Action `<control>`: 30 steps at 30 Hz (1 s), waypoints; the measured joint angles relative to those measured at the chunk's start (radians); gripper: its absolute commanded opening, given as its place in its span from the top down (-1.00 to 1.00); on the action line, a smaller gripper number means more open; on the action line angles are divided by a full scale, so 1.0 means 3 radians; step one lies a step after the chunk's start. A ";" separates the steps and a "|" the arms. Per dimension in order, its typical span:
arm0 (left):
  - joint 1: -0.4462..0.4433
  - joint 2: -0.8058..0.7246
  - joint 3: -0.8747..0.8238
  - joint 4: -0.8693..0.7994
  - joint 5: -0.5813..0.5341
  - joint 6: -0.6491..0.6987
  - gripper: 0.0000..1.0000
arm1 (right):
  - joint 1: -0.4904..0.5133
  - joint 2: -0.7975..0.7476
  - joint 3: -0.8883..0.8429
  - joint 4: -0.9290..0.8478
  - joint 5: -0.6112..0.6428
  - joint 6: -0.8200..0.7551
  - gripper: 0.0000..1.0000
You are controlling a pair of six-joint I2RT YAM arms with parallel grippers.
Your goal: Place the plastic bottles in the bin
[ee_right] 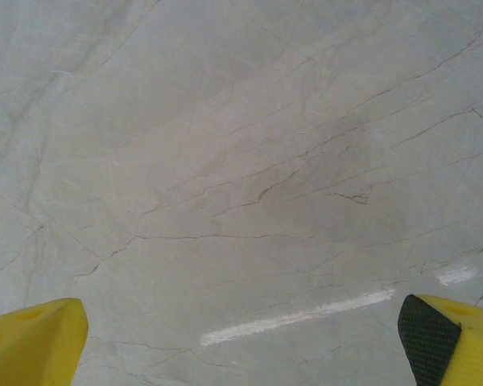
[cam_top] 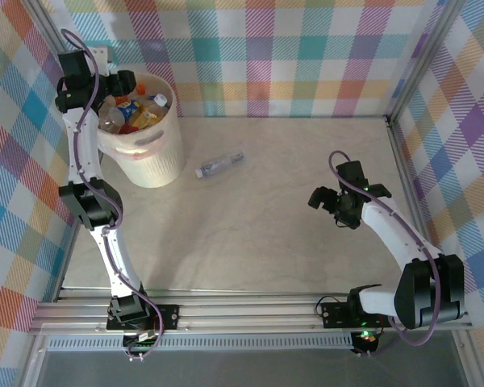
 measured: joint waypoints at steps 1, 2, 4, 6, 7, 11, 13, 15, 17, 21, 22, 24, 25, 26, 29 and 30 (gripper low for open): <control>0.0000 -0.0025 0.0000 0.0025 -0.0039 -0.0009 -0.40 | 0.0000 0.0000 0.0000 0.0000 0.0000 0.0000 -0.99; 0.0000 -0.0062 0.0000 0.0053 -0.0083 -0.0014 -0.40 | 0.0000 0.0000 0.0000 0.0000 -0.0001 0.0000 -0.99; 0.0000 -0.0144 0.0000 0.0089 -0.0131 -0.0023 -0.44 | 0.0000 0.0000 0.0000 0.0000 -0.0009 -0.0001 -0.99; -0.0004 -0.0258 0.0000 0.0075 -0.0159 -0.0033 -0.48 | 0.0000 0.0003 0.0001 0.0001 -0.0033 -0.0003 -0.99; -0.0008 -0.0310 0.0001 0.0065 -0.0168 -0.0034 -0.51 | 0.0000 0.0005 0.0003 0.0001 -0.0045 -0.0003 -0.99; -0.0069 -0.0598 0.0000 -0.0167 -0.0221 -0.0033 -0.55 | 0.0015 0.0046 0.0042 0.0004 -0.0099 -0.0015 -0.99; -0.0139 -0.0821 -0.0142 -0.0257 -0.0221 -0.0029 -0.54 | 0.0031 0.0055 0.0055 0.0025 -0.0120 -0.0023 -0.99; -0.0262 -0.1227 -0.0618 -0.0275 -0.0220 -0.0010 -0.52 | 0.0045 0.0056 0.0056 0.0055 -0.0144 -0.0024 -0.99; -0.0407 -0.1652 -0.1194 -0.0245 -0.0231 0.0017 -0.48 | 0.0051 0.0057 0.0056 0.0080 -0.0172 -0.0024 -0.99; -0.0725 -0.2380 -0.2204 -0.0151 -0.0338 0.0127 -0.39 | 0.0053 0.0058 0.0056 0.0090 -0.0202 -0.0032 -0.99; -0.0797 -0.2500 -0.2366 -0.0128 -0.0388 0.0160 -0.36 | 0.0053 0.0058 0.0056 0.0090 -0.0202 -0.0038 -0.99; -0.0914 -0.2697 -0.2636 -0.0104 -0.0523 0.0224 -0.32 | 0.0055 0.0057 0.0056 0.0090 -0.0203 -0.0060 -1.00; -0.0947 -0.2747 -0.2712 -0.0095 -0.0587 0.0251 -0.29 | 0.0055 0.0057 0.0056 0.0092 -0.0205 -0.0064 -1.00; -0.0982 -0.2787 -0.2787 -0.0090 -0.0671 0.0278 -0.25 | 0.0057 0.0056 0.0056 0.0093 -0.0211 -0.0070 -0.99; -0.1031 -0.2778 -0.2889 -0.0097 -0.0900 0.0343 -0.16 | 0.0057 0.0038 0.0056 0.0100 -0.0229 -0.0076 -0.99; -0.1033 -0.2734 -0.2889 -0.0093 -0.0971 0.0354 -0.10 | 0.0057 0.0025 0.0056 0.0104 -0.0237 -0.0076 -0.99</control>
